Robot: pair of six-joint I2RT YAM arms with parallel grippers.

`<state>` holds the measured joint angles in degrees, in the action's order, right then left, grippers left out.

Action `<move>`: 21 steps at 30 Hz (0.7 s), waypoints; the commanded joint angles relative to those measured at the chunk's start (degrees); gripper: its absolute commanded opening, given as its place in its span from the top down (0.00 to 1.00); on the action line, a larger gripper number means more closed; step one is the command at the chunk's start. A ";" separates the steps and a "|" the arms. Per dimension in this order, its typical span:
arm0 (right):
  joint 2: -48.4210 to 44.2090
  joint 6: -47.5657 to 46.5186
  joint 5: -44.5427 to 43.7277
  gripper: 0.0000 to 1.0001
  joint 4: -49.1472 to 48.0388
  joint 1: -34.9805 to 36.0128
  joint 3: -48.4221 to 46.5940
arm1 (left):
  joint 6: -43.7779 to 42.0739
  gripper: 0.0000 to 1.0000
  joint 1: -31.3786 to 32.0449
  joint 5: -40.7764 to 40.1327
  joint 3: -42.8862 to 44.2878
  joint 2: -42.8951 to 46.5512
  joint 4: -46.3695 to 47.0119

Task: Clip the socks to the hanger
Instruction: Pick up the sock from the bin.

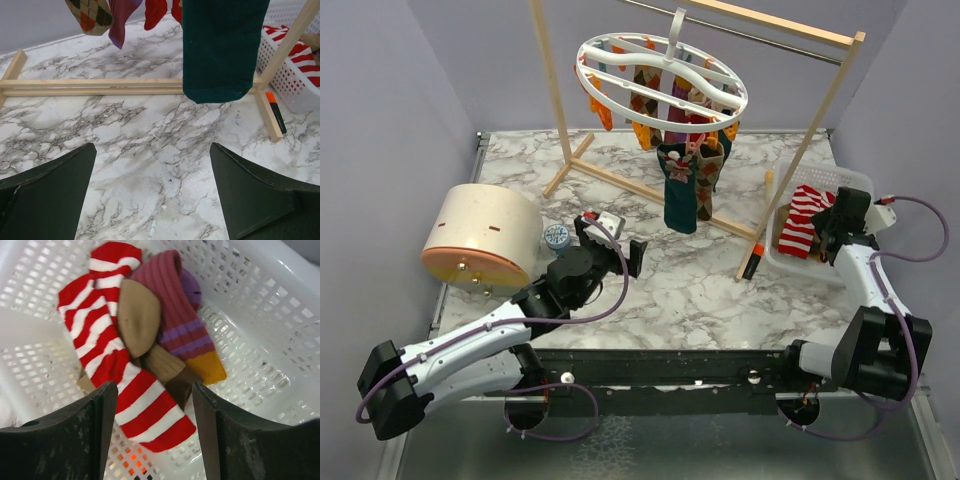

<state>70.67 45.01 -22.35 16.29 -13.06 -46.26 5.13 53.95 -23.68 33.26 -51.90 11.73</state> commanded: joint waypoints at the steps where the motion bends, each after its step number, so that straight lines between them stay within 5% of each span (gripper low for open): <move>1: 3.10 0.71 8.67 0.36 -7.16 -3.53 2.65 | 1.35 0.04 -0.15 0.27 2.11 2.81 -1.23; 21: 23.16 -1.19 11.46 0.59 -7.67 -7.51 -11.40 | 0.20 0.01 -0.16 1.53 2.55 5.11 -1.05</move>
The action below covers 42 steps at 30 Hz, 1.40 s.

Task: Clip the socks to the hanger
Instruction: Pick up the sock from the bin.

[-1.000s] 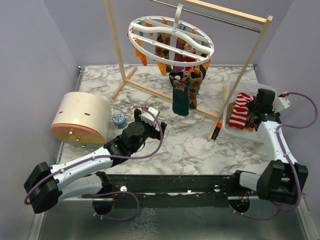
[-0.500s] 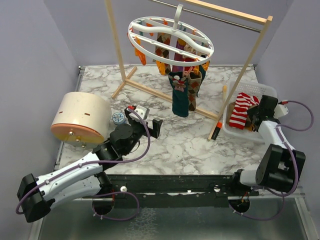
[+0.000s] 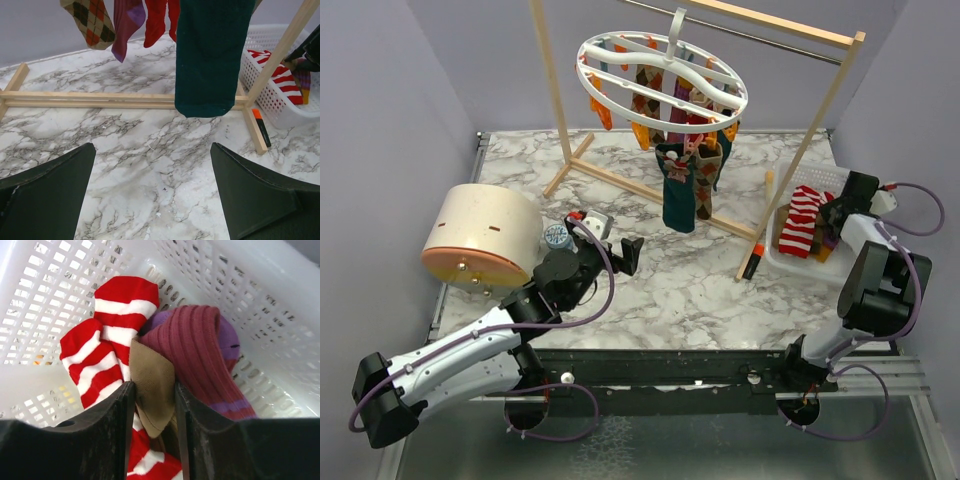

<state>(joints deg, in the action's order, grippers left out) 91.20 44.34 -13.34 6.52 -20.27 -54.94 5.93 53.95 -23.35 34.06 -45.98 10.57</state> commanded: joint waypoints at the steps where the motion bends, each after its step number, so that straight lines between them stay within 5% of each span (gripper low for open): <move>1: 2.43 -0.36 2.85 0.63 1.75 -0.35 -2.40 | -0.62 0.01 -0.12 1.28 1.79 -1.01 0.15; 7: -5.44 -0.58 3.71 0.99 1.55 -0.29 -3.64 | -0.70 0.01 -0.25 0.71 1.73 -0.97 0.15; 27: -23.39 -8.91 -5.63 1.00 13.35 8.87 -19.80 | 0.44 0.01 -0.25 -0.02 1.40 2.00 -0.11; 42: -35.88 -10.36 -10.01 1.00 18.59 14.18 -21.01 | 1.10 0.02 -0.25 -4.62 0.02 5.81 0.54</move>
<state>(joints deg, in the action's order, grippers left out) 57.93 35.53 -20.58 20.60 -7.79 -73.10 6.48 53.95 -25.06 34.06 -41.98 10.57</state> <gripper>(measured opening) 0.035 0.985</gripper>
